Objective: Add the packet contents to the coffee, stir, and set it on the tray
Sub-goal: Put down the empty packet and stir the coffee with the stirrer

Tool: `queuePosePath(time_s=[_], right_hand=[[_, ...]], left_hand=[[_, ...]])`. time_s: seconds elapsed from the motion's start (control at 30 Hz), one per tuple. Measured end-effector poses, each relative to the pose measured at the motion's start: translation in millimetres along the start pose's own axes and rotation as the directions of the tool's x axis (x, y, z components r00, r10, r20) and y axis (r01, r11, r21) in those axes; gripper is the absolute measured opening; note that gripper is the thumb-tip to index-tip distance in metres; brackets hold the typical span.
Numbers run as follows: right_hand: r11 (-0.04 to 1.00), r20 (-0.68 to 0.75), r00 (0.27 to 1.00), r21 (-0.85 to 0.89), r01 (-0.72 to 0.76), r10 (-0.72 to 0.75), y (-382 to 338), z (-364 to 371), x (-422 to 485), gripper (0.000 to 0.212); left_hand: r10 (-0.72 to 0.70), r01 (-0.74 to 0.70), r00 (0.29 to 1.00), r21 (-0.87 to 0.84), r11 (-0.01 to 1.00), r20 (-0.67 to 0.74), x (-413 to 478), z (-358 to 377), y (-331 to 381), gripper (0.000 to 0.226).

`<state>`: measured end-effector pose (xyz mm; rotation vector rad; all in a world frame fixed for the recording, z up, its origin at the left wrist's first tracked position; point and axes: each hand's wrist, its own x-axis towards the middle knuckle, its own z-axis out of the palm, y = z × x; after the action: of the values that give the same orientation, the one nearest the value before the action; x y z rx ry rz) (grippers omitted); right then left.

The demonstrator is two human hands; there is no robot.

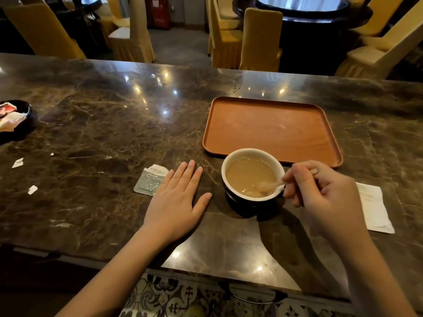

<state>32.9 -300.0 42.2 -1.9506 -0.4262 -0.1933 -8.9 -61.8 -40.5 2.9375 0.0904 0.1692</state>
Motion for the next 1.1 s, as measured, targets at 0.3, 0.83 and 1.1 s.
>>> queuePosePath(time_s=[0.3,0.83,1.1], right_hand=[[0.995,-0.178,0.984,-0.100,-0.007,-0.011,7,8,11,0.026],[0.992,-0.046,0.999,-0.124,-0.004,-0.001,-6,-9,6,0.024],[0.991,-0.158,0.987,-0.137,-0.010,-0.011,0,13,16,0.023]], left_hand=[[-0.002,0.002,1.000,-0.002,1.000,0.003,0,-1,1,0.070],[-0.003,0.003,1.000,0.002,1.000,0.004,0,-3,2,0.074],[-0.002,0.002,1.000,-0.006,1.000,0.000,0,-3,3,0.070]])
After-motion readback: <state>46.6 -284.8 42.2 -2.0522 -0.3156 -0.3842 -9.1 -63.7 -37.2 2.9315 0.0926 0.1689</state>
